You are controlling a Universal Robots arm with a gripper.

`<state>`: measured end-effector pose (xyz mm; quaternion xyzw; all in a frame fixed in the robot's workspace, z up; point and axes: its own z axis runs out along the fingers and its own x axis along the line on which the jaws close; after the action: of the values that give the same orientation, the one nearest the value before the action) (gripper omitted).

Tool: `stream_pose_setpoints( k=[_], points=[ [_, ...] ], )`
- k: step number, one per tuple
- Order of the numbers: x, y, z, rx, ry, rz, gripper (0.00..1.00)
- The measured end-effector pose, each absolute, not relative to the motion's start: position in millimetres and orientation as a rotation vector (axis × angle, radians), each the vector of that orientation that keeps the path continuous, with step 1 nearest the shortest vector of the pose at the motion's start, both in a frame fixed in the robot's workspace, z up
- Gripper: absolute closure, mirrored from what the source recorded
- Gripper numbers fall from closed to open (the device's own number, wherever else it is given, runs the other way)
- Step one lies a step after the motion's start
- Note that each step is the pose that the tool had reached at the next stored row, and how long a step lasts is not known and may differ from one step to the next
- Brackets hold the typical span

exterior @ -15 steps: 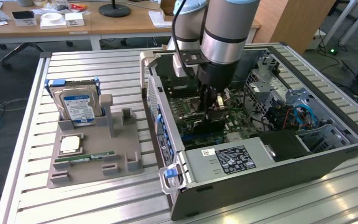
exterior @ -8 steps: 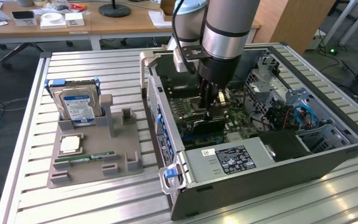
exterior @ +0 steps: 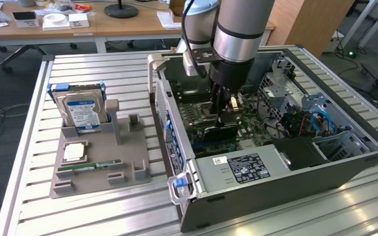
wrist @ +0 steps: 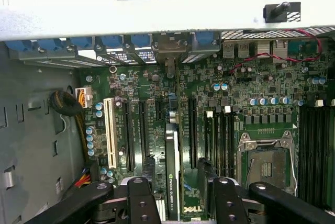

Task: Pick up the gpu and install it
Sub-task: 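Insert the gpu into the slot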

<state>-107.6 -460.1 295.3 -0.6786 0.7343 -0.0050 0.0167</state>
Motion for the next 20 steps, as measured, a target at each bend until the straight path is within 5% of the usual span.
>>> stream_pose_setpoints(
  k=[20],
  points=[
    [-108,-460,269,-2.109,2.283,-0.016,0.54]
  ],
)
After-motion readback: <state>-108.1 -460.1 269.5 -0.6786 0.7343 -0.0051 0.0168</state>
